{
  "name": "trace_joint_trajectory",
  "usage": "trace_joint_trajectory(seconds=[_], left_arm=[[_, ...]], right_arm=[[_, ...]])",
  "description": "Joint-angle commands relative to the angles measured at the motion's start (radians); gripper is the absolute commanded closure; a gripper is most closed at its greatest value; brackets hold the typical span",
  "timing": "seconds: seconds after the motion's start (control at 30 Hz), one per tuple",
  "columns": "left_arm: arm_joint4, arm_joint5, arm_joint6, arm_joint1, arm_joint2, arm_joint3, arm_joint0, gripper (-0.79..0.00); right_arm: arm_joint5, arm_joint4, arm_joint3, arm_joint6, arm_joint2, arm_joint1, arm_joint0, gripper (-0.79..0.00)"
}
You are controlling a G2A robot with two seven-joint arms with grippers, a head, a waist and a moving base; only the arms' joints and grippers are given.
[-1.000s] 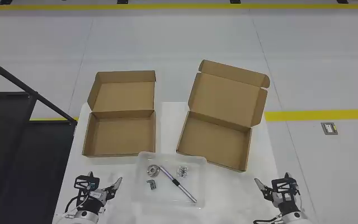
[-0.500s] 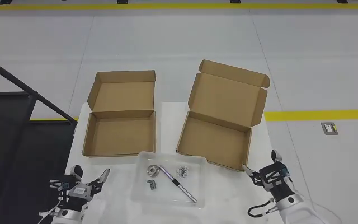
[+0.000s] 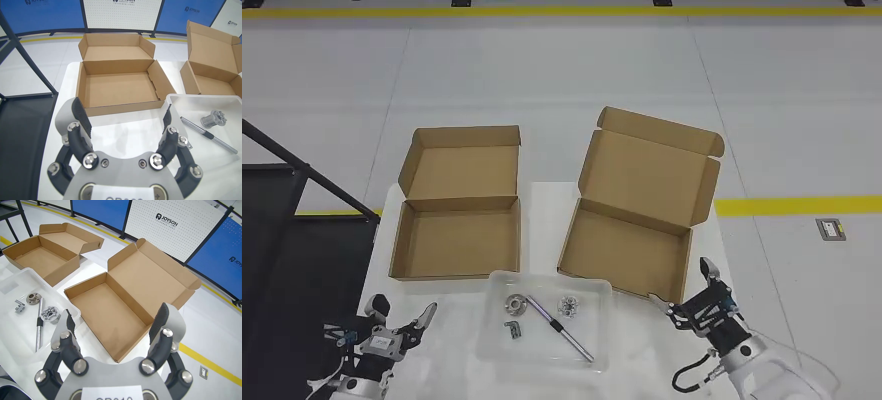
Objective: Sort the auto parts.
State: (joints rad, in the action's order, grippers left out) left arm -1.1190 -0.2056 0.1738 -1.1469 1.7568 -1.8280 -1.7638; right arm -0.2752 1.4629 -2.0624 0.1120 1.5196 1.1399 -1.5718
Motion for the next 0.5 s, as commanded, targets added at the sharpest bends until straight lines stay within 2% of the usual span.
trace_joint_trajectory(seconds=[0.0, 0.1, 0.17, 0.33, 0.47], left_arm=[[0.000, 0.000, 0.000, 0.000, 0.000, 0.000, 0.000, -0.785], [0.013, -0.014, -0.003, -0.001, -0.003, -0.003, 0.005, -0.785], [0.016, 0.009, -0.002, -0.002, 0.006, 0.002, 0.012, -0.785], [0.053, 0.048, -0.015, -0.007, 0.009, 0.013, 0.030, -0.785], [0.054, 0.057, -0.023, -0.009, 0.008, 0.013, 0.035, -0.785]], right_arm=[[0.000, 0.000, 0.000, 0.000, 0.000, 0.000, 0.000, -0.785], [-0.036, 0.027, -0.010, 0.008, -0.041, 0.000, 0.017, -0.785], [-0.078, 0.035, -0.003, 0.035, -0.099, 0.003, 0.055, -0.785], [-0.244, 0.078, 0.045, 0.164, -0.262, 0.010, 0.185, -0.785], [-0.307, 0.077, 0.099, 0.249, -0.370, 0.021, 0.267, -0.785]])
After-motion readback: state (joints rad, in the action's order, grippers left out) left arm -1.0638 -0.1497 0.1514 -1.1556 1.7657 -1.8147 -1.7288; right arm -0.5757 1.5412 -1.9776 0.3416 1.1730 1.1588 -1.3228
